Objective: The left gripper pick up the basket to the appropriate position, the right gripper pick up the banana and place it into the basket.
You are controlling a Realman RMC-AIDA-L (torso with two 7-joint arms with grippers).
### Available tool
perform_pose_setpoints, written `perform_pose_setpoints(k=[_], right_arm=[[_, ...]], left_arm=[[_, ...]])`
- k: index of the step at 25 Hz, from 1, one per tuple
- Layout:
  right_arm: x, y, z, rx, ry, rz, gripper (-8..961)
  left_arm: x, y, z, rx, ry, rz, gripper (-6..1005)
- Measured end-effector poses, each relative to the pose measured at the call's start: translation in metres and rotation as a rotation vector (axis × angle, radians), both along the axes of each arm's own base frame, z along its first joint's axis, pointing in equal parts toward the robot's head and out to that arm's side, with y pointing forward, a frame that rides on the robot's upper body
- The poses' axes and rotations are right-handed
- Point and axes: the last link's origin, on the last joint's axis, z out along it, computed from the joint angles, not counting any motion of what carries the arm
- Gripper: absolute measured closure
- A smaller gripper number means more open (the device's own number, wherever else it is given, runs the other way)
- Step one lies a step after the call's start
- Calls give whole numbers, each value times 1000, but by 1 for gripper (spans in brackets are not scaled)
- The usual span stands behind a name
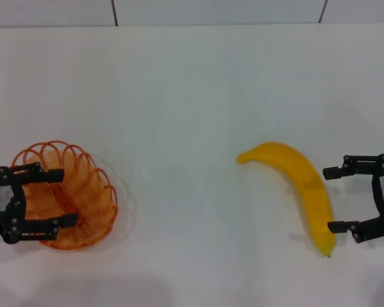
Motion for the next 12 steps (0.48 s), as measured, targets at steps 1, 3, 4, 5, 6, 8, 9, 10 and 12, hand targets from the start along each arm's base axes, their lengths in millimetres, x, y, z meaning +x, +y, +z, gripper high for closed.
perform_pose_setpoints(k=[1,3,4,5,6,8,9,10,12], right_arm=[[0,0,0,0,0,0,56],[0,0,0,2,-2,0,56],[0,0,0,3,-2,0,56],[0,0,-1,3,-2,0,56],[0,0,-1,3,-2,0,56],[0,0,-1,3,-2,0,56],[0,0,-1,3,-2,0,56],[0,0,-1,3,-2,-1,56],[1,-1,-1,3,-2,-3,56]], left_arm=[[0,0,0,0,0,0,143],[0,0,-1,-1,-2,1,146],[0,0,-1,-1,-3,1,147],[1,0,-2,-1,-3,0,148],[1,0,-2,-1,-4,-2,149],[1,0,-2,1,-6,-4,152],[2,0,-2,3,-8,-5,153],[2,0,-2,5,-10,-6,154],[3,1,-1,18,-20,-7,156]])
